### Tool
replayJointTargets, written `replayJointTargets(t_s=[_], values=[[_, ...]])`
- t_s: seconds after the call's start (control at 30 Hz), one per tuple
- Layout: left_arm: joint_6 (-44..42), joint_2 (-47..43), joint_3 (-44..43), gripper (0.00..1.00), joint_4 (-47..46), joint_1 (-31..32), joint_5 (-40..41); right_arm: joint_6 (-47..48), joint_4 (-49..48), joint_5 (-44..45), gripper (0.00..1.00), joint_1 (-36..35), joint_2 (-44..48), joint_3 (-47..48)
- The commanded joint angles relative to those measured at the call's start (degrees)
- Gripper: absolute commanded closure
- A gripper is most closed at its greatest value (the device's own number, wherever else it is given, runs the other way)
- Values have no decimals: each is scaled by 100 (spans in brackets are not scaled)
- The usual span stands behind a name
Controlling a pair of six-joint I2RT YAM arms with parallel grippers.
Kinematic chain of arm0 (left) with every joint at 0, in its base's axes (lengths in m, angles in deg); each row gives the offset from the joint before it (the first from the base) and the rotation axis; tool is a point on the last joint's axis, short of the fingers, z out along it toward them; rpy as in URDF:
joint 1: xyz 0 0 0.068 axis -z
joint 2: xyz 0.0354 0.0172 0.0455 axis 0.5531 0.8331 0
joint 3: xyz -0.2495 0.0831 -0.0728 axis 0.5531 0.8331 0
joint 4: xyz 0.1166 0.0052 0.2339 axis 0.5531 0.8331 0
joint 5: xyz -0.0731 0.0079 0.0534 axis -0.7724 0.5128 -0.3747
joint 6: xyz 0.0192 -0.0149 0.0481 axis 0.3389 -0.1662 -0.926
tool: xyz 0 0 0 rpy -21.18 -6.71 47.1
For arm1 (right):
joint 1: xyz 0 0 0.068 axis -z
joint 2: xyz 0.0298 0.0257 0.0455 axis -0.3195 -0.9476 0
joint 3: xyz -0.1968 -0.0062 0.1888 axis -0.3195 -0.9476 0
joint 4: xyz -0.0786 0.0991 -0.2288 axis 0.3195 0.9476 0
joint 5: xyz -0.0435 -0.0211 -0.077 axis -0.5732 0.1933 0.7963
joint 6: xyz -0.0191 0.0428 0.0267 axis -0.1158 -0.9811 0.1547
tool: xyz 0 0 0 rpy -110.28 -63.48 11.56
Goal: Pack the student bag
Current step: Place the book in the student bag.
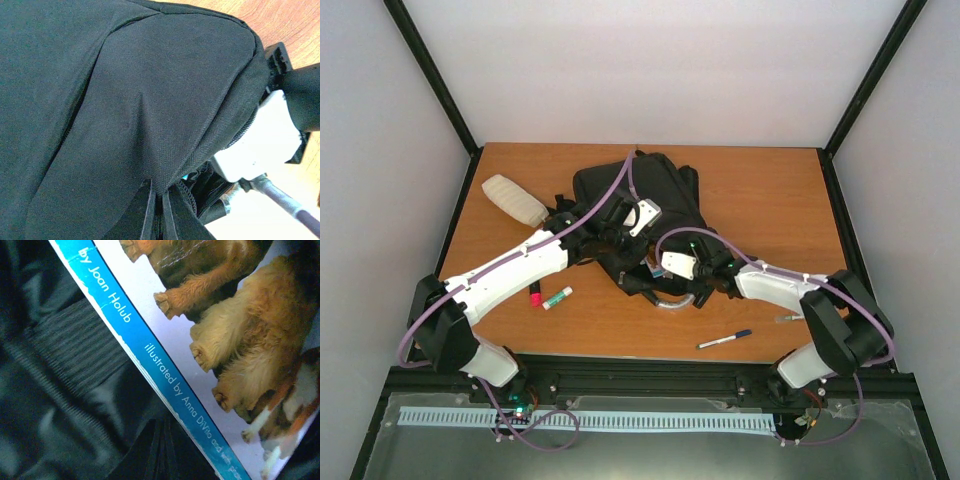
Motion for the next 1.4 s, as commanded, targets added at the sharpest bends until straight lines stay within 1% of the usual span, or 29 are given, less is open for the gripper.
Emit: replayJointTargets(t_s=[0.0,0.3,0.4,0.47,0.57,0.7,0.73,0.77,0.8,0.87,0.93,0.97,1.0,1.03,1.07,1.13,1.23,1.27,1.33,1.37], values=[[-63,-316,-129,99,-256,13,-82,-83,-797,381,97,-144,-347,306],[-69,-370,-86,99,-271,15,-39,-94,-1551,1108,97,-410,-933,388],[-69,-379,-73,99,-267,12,-28,-108,-1620,1295,96,-421,-1025,380],[-69,-392,-60,99,-264,10,1,-168,-1362,1232,94,-422,-921,376],[-69,-373,-75,99,-214,13,53,-280,-719,791,91,-430,-440,316],[60,-284,-162,91,-109,12,285,-378,558,5,79,-429,363,290],[99,-244,-181,88,-75,12,303,-389,918,-234,76,-425,568,277],[143,-203,-197,82,-48,10,321,-377,1237,-454,73,-423,792,242],[214,-158,-215,74,-8,9,337,-379,1502,-679,70,-422,1062,199],[345,-68,-285,55,104,9,396,-470,1919,-981,66,-417,1524,118],[434,-5,-385,36,223,9,649,-714,2205,-1197,59,-397,1937,82],[474,7,-419,28,254,9,908,-864,2305,-1283,56,-388,2122,106],[553,1,-443,18,266,9,1241,-1020,2391,-1359,54,-372,2294,149],[674,-21,-443,4,262,9,1577,-1158,2465,-1480,53,-344,2466,209],[846,-62,-445,1,238,-22,1829,-1282,2530,-1612,52,-317,2617,286],[1436,-149,-488,0,235,-236,2261,-1577,2543,-1765,51,-211,2887,455],[2345,-66,-662,0,542,-922,2532,-1925,2421,-1847,48,118,3033,828],[2547,12,-754,0,735,-1173,2486,-2070,2349,-1840,47,262,3030,994],[2660,71,-681,0,711,-1532,2210,-2448,2082,-1813,41,573,3024,1254],[2721,39,-543,0,560,-1650,2207,-2635,1872,-1796,34,743,3022,1290]])
